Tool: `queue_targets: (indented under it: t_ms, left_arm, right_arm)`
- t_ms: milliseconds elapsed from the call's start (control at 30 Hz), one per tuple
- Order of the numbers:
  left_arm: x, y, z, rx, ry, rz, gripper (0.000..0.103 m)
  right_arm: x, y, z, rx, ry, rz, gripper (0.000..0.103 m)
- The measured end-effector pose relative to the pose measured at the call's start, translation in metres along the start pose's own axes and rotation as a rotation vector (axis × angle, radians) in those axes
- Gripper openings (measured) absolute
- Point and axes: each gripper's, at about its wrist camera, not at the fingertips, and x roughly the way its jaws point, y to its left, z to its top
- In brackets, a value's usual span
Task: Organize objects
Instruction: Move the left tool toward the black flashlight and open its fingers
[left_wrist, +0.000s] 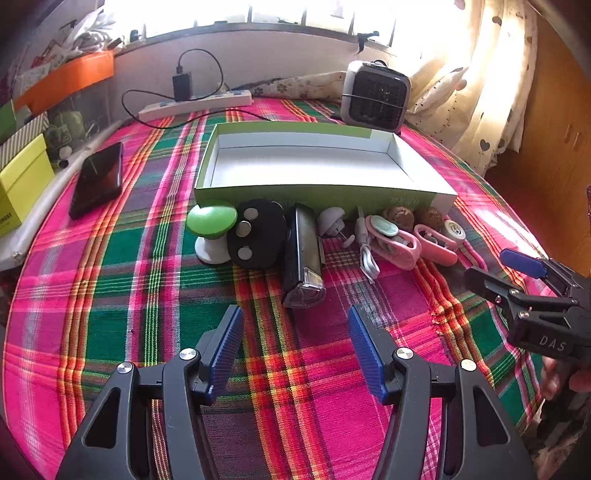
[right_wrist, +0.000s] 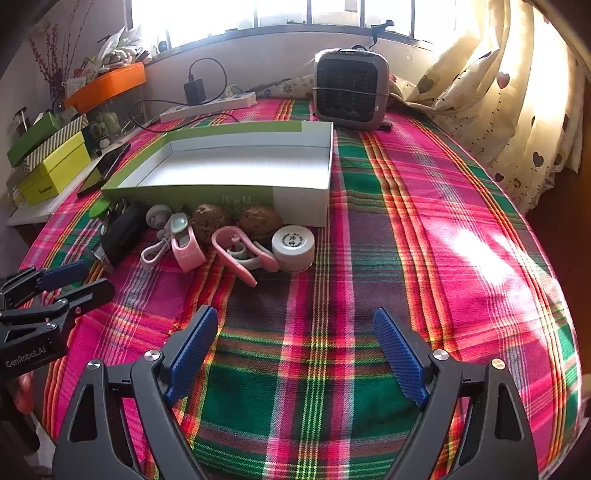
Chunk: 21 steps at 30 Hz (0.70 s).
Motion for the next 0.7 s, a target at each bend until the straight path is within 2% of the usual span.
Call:
queue_targets:
  t_ms: [67,200,367,467,700]
  left_arm:
    - [0.000,0.000,0.002,0.003,-0.007,-0.015,0.057]
    - [0.002,-0.001,0.008,0.003,-0.007,-0.044,0.057]
    - [0.007,0.002,0.016,-0.001,-0.008,-0.031,0.057]
    - [0.012,0.002,0.022,0.013,-0.008,-0.022,0.057]
    - [0.019,0.000,0.030,0.017,0.000,-0.024,0.051]
  right_arm:
    - [0.002,-0.004,0.005,-0.001,0.002,-0.032,0.086]
    - [0.007,-0.010,0.012,-0.009,0.008,-0.040,0.083]
    - [0.010,-0.021,0.019,0.031,0.007,-0.032,0.081]
    - [0.015,-0.024,0.023,0.036,0.015,-0.026,0.075]
    - [0.023,-0.020,0.029,0.006,0.026,0.003,0.070]
